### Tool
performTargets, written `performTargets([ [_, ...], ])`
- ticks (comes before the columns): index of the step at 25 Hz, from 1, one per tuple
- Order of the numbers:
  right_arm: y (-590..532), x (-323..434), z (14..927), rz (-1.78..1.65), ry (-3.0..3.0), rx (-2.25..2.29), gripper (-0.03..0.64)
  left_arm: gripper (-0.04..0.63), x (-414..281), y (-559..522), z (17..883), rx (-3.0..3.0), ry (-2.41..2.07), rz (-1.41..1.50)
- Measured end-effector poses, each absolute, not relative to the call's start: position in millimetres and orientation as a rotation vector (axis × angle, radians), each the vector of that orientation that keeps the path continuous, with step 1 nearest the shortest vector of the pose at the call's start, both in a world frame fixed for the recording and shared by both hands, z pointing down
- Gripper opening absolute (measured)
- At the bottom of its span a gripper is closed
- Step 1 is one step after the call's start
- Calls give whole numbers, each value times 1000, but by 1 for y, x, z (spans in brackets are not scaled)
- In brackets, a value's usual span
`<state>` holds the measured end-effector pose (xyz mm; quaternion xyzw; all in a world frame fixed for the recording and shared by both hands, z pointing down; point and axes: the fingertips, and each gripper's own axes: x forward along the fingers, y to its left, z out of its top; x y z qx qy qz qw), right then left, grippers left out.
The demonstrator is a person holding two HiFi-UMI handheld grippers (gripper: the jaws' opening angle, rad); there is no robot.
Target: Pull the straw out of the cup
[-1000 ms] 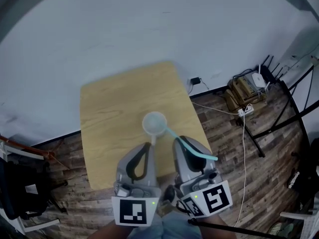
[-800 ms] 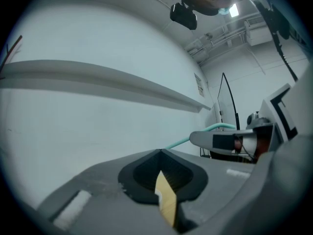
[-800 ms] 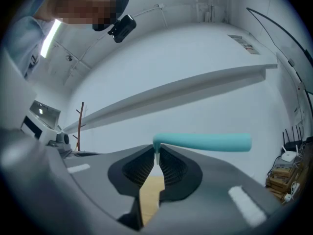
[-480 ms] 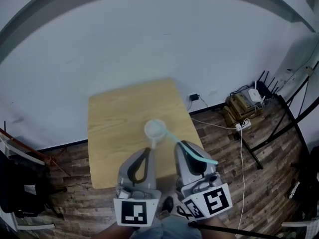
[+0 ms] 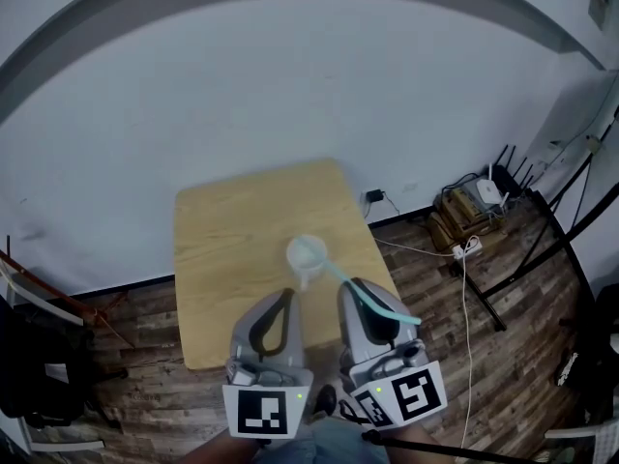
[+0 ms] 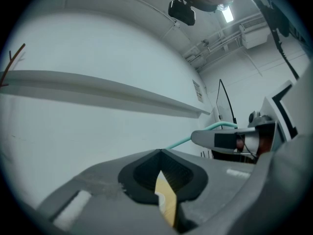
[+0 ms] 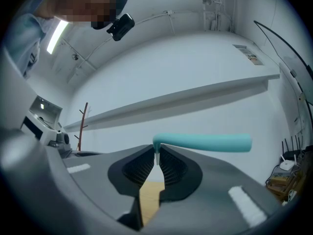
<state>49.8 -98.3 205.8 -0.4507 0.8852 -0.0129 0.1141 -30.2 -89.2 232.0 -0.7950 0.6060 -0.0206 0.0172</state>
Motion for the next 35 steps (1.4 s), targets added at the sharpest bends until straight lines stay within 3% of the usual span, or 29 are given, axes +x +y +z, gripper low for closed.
performTargets([
  [35,-78,31,182,87,2555,-1404,37,18,-46,-85,206,-2509,1752,28],
])
